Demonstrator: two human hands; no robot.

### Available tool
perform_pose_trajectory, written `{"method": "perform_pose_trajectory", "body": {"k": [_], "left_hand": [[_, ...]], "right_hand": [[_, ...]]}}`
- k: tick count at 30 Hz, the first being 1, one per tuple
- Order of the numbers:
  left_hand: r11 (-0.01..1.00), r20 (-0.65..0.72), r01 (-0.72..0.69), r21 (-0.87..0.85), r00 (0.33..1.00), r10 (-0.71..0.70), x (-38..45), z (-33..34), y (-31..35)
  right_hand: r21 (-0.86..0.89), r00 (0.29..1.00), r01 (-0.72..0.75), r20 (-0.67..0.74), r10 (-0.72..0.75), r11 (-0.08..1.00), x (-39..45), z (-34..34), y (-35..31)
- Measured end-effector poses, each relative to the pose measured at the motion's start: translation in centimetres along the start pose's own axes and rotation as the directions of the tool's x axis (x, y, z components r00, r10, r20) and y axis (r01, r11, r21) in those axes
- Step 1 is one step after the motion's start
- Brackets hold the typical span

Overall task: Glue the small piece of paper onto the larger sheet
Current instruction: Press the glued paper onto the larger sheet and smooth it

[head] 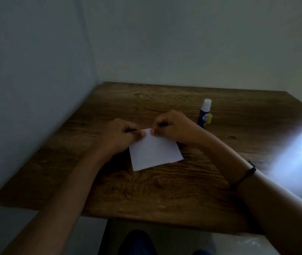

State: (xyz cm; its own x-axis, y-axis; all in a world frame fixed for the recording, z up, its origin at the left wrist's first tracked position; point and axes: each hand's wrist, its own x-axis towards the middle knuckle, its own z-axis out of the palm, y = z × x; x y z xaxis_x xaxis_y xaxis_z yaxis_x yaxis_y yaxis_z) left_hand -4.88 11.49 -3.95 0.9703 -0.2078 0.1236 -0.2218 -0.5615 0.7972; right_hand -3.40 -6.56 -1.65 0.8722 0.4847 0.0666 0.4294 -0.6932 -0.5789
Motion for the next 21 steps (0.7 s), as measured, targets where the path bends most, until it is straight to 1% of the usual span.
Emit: {"method": "perform_pose_trajectory", "body": {"k": [4, 5, 6, 7, 8, 10, 11, 12, 14, 15, 17, 21], "left_hand": [[0.994, -0.1, 0.069, -0.086, 0.992, -0.077, -0.1, -0.2, -0.6], [0.989, -0.099, 0.08, -0.12, 0.991, -0.093, -0.3, -0.3, -0.7], [0.985, -0.062, 0.097, -0.145, 0.992, -0.107, -0.5, -0.5, -0.7], [0.985, 0.017, 0.106, -0.138, 0.994, -0.105, -0.6, -0.8, -0.8], [0.988, 0.125, 0.11, -0.105, 0.987, -0.097, -0.8, -1.3, -0.5], [0.997, 0.324, 0.081, 0.011, 0.943, -0.08, -0.6, -2.3, 0.4], [0.997, 0.382, 0.045, 0.064, 0.922, -0.066, -0.1, -2.5, 0.9], [0.994, 0.408, 0.019, 0.104, 0.911, -0.06, 0.6, -2.4, 1.5], [0.992, 0.396, -0.032, 0.12, 0.918, -0.019, 2.0, -1.5, 2.5], [0.993, 0.358, -0.056, 0.102, 0.933, 0.016, 2.5, -0.8, 2.8], [0.996, 0.287, -0.086, 0.02, 0.955, 0.077, 3.2, 0.1, 2.3], [0.984, 0.248, -0.138, -0.112, 0.955, 0.162, 3.6, 0.5, 0.8]], "right_hand": [[0.124, 0.995, -0.094, -0.027, 0.099, 0.988, -0.2, -0.6, 0.3], [0.15, 0.992, -0.112, -0.042, 0.12, 0.982, -0.2, -0.6, 0.3], [0.183, 0.988, -0.123, -0.065, 0.137, 0.975, -0.1, -0.5, 0.4], [0.221, 0.983, -0.133, -0.097, 0.157, 0.966, -0.1, -0.4, 0.4], [0.253, 0.977, -0.135, -0.129, 0.171, 0.958, -0.1, -0.4, 0.4], [0.255, 0.973, -0.104, -0.173, 0.151, 0.961, -0.1, -0.3, 0.4], [0.234, 0.978, -0.079, -0.172, 0.121, 0.969, -0.1, -0.2, 0.2], [0.214, 0.982, -0.053, -0.164, 0.089, 0.975, -0.1, -0.2, 0.1], [0.178, 0.984, -0.022, -0.172, 0.053, 0.984, 0.0, -0.1, -0.2], [0.164, 0.978, -0.023, -0.202, 0.057, 0.986, 0.0, 0.0, -0.1], [0.171, 0.955, -0.037, -0.284, 0.085, 0.985, 0.1, 0.2, 0.2], [0.189, 0.923, -0.019, -0.373, 0.09, 0.982, 0.5, 0.8, 0.1]]}}
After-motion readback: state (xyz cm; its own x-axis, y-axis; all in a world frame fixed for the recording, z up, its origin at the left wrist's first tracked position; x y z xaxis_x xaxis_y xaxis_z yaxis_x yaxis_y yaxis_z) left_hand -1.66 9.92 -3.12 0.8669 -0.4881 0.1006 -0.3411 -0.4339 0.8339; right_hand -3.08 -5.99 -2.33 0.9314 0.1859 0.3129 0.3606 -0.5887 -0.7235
